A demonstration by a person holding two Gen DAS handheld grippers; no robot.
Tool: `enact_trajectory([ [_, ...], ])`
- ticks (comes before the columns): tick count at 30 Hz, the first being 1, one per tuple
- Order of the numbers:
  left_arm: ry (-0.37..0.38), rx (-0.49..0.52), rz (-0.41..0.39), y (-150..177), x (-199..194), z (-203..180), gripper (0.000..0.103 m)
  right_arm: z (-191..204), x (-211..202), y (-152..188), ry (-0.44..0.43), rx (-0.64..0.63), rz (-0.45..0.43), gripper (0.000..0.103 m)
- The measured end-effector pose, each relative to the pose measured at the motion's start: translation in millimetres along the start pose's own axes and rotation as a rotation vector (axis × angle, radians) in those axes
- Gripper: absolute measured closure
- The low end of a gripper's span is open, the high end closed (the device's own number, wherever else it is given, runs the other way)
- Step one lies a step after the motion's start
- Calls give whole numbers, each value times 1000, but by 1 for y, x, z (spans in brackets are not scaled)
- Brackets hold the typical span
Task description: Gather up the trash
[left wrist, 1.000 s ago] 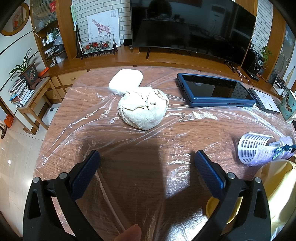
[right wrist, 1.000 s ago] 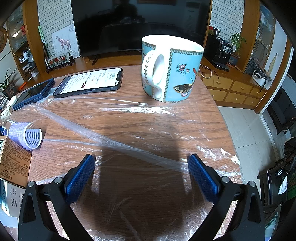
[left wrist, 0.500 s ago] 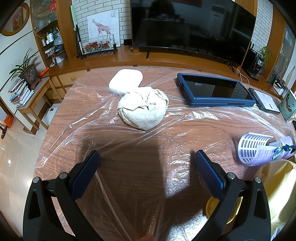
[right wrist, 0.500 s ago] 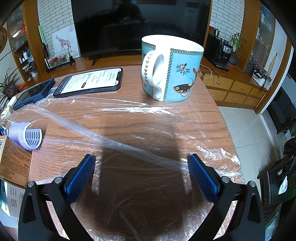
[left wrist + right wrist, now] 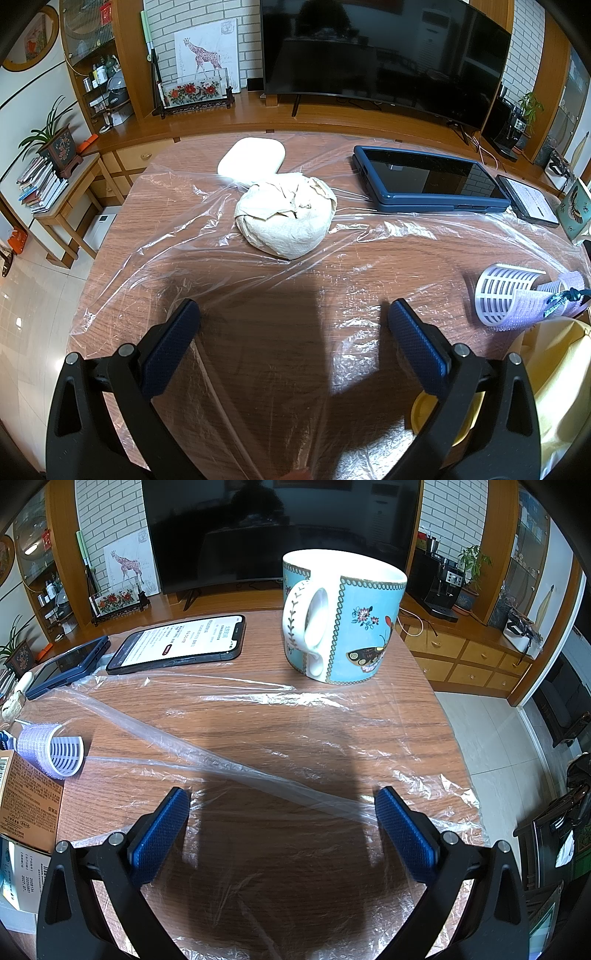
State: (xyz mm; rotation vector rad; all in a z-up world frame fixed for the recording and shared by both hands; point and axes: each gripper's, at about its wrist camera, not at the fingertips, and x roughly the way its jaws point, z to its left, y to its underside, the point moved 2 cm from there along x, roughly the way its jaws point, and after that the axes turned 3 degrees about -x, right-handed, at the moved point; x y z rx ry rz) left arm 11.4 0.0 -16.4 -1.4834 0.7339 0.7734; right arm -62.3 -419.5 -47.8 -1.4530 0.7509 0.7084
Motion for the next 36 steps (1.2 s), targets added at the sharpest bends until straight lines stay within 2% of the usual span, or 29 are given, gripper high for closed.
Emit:
enact_trajectory([
  [36,0,0,0,0,0,0,1,-2,0,0,9,12,1,4],
])
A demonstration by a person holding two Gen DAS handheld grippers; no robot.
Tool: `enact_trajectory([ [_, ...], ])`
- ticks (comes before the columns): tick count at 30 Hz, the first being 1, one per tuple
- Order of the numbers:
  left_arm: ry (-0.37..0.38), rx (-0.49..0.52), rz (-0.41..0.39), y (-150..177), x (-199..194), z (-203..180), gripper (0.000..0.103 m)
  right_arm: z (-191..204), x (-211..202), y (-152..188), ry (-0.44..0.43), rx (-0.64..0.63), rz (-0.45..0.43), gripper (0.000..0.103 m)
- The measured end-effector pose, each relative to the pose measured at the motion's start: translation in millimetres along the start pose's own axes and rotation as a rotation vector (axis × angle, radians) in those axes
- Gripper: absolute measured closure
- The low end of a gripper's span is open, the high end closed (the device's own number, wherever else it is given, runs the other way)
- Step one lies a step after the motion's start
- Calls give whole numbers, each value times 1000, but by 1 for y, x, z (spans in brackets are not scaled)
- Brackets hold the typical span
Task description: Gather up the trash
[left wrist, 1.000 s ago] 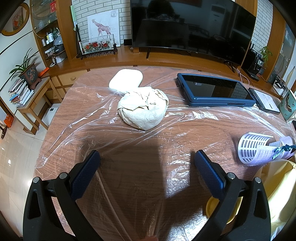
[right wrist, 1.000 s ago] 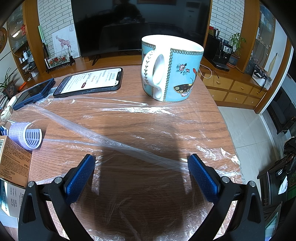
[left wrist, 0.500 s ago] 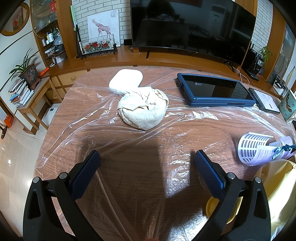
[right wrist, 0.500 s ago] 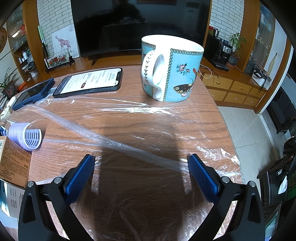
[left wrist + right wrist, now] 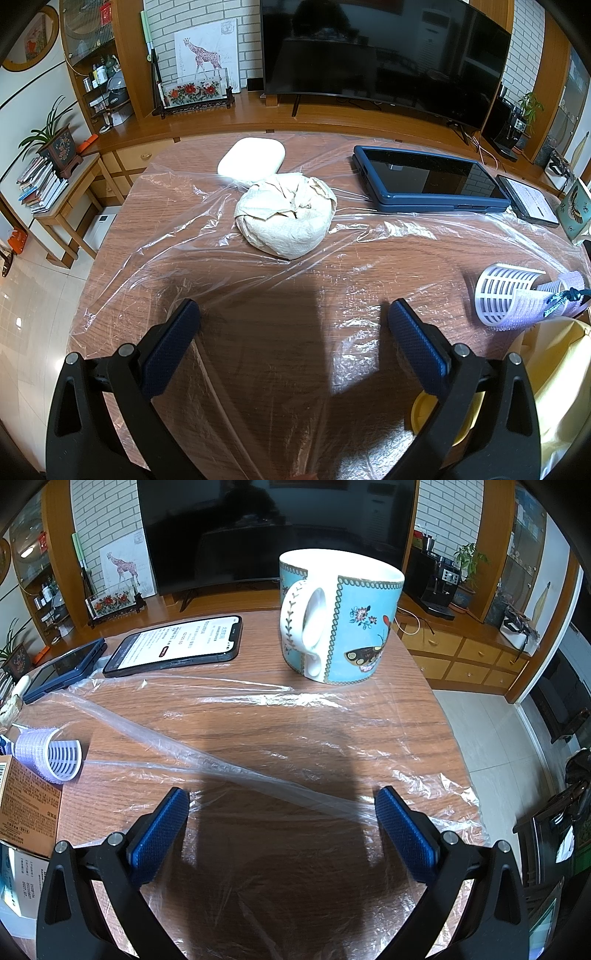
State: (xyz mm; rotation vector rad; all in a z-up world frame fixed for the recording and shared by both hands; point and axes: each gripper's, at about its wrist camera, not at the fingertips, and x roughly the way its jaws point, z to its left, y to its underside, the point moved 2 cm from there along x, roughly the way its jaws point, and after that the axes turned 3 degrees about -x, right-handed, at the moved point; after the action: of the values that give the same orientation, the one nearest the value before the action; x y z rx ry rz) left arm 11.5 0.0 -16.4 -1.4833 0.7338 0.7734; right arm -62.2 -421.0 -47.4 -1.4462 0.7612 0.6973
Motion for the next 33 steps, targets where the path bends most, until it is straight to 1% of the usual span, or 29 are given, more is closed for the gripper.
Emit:
enact_trajectory([
  [17,0,0,0,0,0,0,1,0,0,0,4,4,0,4],
  [29,0,0,0,0,0,0,1,-7,0,-2,17,21,1,4],
  [33,7,13,5,0,0,0,2,-7,-4,-3,5,24,20,4],
])
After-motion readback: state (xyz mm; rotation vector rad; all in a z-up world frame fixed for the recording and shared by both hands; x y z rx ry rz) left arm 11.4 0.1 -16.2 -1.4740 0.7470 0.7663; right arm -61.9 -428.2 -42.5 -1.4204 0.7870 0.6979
